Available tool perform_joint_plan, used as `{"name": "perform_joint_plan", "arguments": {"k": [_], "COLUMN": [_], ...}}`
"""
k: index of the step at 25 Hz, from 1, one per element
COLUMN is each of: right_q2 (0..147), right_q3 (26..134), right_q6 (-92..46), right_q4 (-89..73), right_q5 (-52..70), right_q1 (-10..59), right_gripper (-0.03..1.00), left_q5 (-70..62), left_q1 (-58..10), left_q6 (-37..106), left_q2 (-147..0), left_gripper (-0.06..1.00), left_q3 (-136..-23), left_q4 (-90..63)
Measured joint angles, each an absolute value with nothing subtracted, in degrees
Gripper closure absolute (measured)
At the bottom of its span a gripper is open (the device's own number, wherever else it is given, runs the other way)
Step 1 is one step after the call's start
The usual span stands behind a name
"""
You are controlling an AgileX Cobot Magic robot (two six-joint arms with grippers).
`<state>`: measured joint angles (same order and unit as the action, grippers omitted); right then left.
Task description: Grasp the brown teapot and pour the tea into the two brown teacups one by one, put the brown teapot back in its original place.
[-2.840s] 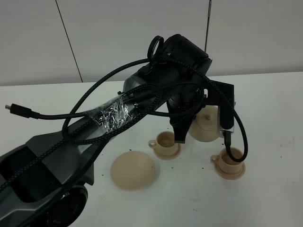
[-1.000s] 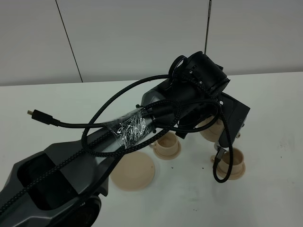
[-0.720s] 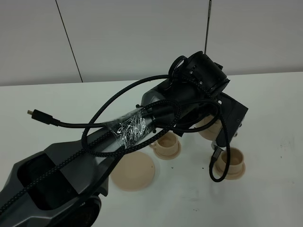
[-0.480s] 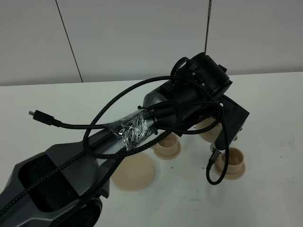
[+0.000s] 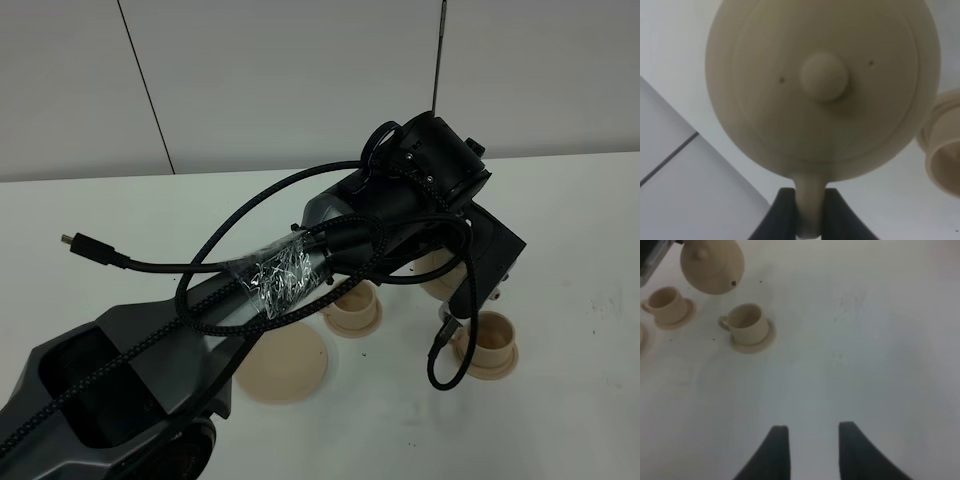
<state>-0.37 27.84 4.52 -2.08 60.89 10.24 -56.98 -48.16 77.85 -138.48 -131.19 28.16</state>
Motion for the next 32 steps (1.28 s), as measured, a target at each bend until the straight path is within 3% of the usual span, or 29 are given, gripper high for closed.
{"name": "perform_joint_plan", "arguments": {"k": [32], "right_q2": [-0.4], "right_q3": [27.8], "right_q6": [4.5], "right_q4": [-2.1], "right_q5": [60.9], "right_q1": [10.2], "right_gripper": [0.73], "left_q5": [-54.2], "left_q1": [-48.2], "left_q6": [80.8], "left_q2": [-138.6], "left_gripper": [0.77], "left_q3": [-131.2], "left_q4": [29.3]}}
